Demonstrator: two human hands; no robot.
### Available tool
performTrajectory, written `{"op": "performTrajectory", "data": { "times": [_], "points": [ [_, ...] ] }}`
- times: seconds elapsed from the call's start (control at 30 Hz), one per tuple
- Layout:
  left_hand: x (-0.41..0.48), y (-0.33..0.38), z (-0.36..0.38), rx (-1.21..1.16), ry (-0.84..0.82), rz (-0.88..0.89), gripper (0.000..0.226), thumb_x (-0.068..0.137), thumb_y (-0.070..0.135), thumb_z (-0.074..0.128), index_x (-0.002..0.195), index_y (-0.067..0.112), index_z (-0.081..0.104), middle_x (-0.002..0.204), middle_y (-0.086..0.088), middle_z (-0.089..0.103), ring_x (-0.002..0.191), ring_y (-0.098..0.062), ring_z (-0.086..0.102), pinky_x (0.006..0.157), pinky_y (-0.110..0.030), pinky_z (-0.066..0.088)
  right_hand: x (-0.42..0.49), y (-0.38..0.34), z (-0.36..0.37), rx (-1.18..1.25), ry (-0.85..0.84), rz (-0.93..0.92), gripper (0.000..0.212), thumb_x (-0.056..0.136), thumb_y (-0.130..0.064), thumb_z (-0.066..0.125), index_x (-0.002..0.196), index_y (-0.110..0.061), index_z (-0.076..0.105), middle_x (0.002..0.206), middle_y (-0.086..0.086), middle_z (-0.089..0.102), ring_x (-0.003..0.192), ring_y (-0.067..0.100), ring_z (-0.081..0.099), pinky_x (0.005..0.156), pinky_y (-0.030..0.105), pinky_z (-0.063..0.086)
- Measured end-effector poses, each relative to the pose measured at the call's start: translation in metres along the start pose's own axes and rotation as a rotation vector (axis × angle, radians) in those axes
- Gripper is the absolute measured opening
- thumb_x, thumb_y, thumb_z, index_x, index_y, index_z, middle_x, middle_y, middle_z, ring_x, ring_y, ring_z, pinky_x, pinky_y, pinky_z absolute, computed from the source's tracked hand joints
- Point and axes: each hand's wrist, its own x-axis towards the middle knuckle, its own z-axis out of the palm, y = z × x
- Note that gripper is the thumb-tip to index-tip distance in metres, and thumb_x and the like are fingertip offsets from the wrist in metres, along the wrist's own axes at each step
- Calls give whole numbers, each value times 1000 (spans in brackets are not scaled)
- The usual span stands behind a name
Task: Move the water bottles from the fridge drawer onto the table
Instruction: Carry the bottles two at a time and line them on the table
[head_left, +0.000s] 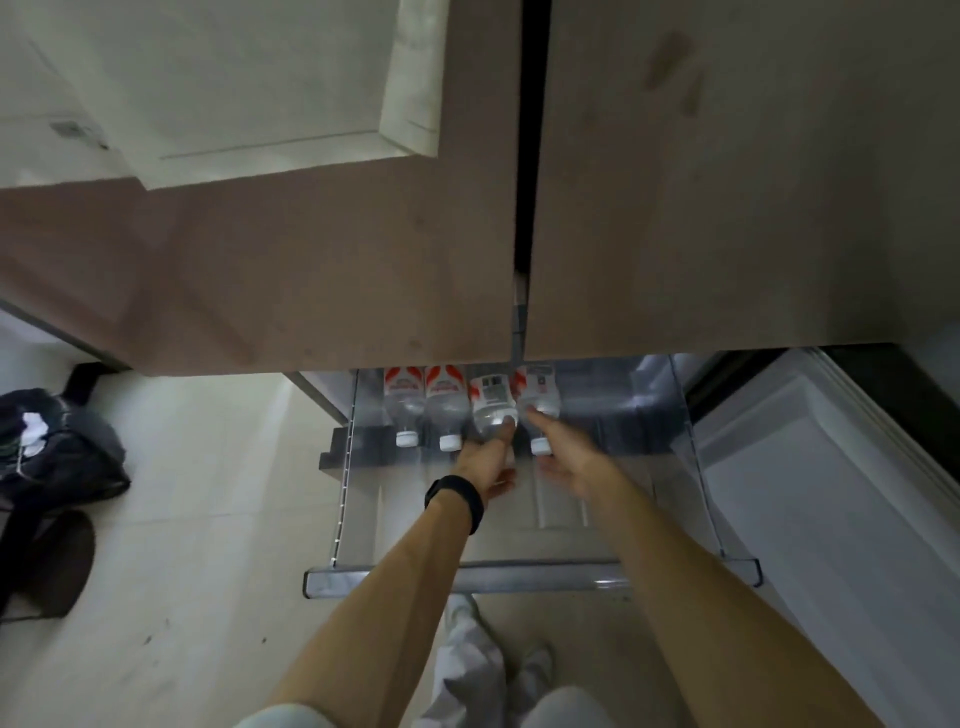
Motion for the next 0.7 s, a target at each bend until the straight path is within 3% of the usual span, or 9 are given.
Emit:
{"op": "performTrajectory", "data": {
  "times": [0.1,0.17,0.27,0.33,0.37,0.43,0.53,0.6,0.7],
  "points": [
    [-13,0,-3,231,-21,36,69,87,77,50,131,24,50,120,-1,59,94,-20,63,68,-28,56,-12,8,-2,-65,-10,14,78,54,-96,60,108,-39,61,111,-1,65,99,24,65,70,34,55],
    [-23,2,-10,325,-40,59,74,85,78,51,134,23,49,122,-5,60,87,-17,61,67,-29,56,-24,14,-5,-103,26,-9,85,52,-100,53,109,-38,61,108,-1,66,96,23,65,66,32,53],
    [-45,5,-30,426,-69,52,64,90,71,53,122,17,57,103,-4,68,75,-17,63,76,-34,61,-49,21,-17,-274,156,-101,75,65,-97,45,89,-28,64,82,0,71,76,20,69,59,32,55],
    [-62,6,-46,531,-47,104,53,94,63,54,123,19,59,93,-1,73,69,-15,66,72,-32,60,-63,25,-30,-392,204,-152,75,80,-87,45,84,-16,70,62,1,71,63,21,70,63,34,60],
    [-71,8,-53,609,-9,149,50,95,60,54,124,18,59,91,-1,74,68,-14,67,69,-31,59,-71,27,-37,-472,230,-174,75,86,-80,45,86,-11,72,62,2,72,62,21,71,64,30,59],
    [-86,15,-66,837,126,269,53,96,60,53,123,15,60,95,-4,74,75,-19,68,74,-36,60,-86,26,-49,-672,334,-220,68,92,-71,46,102,-9,71,82,8,76,76,24,72,64,26,51],
    [-99,31,-80,1285,306,486,60,97,62,49,136,16,47,116,-9,68,96,-26,67,81,-39,57,-106,15,-58,-910,485,-335,66,95,-67,46,114,-7,65,107,18,72,93,34,68,70,32,49],
    [-106,41,-84,1505,298,609,62,97,60,49,142,19,36,125,-10,63,101,-29,65,78,-40,56,-114,8,-57,-952,530,-423,62,96,-64,46,114,-7,62,108,16,71,94,34,67,67,31,47],
    [-113,54,-83,1702,215,781,54,97,51,55,139,23,35,132,-9,55,106,-32,62,79,-43,54,-121,-1,-48,-969,572,-510,59,97,-61,47,118,-7,58,109,16,70,95,35,66,68,33,48]
  ]
}}
